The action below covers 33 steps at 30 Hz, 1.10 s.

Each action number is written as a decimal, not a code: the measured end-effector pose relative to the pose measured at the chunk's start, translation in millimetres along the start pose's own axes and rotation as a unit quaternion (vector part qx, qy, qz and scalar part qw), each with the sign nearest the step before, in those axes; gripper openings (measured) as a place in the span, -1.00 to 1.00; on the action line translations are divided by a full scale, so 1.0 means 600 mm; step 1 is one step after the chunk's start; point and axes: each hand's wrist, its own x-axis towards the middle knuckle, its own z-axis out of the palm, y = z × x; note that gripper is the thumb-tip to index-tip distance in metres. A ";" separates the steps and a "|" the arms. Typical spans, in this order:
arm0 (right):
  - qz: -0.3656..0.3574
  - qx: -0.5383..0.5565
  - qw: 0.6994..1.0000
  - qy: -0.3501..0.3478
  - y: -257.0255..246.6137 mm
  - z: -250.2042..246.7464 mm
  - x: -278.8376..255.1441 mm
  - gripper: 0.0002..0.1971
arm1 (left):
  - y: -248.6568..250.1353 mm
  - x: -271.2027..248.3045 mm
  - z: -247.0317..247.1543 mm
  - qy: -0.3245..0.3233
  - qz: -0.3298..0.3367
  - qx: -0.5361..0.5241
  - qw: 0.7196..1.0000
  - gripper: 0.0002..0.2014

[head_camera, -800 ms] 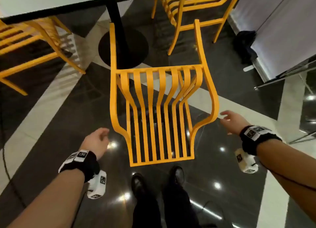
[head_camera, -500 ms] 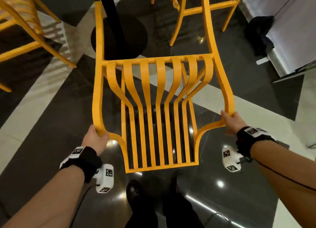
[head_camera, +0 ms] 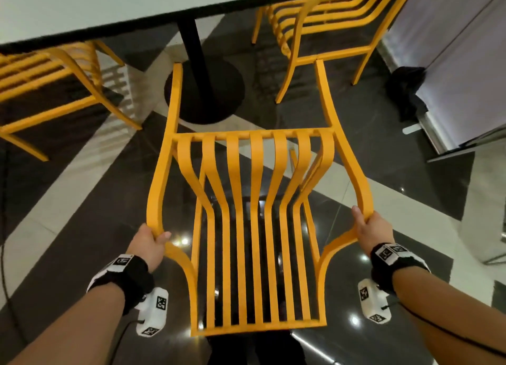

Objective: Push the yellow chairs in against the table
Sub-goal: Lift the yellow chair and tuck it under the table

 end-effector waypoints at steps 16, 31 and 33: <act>-0.071 -0.117 0.988 0.066 -0.244 -0.173 0.078 -0.33 | 0.053 -0.036 -0.116 0.071 0.072 0.030 0.994 -0.64; -0.051 -0.068 0.990 0.113 -0.367 -0.184 0.161 -0.39 | -0.243 -0.125 0.063 -0.153 -0.128 0.109 0.974 -0.72; -0.051 -0.060 0.990 0.115 -0.367 -0.183 0.156 -0.38 | -0.246 -0.130 0.065 -0.148 -0.125 0.097 0.976 -0.77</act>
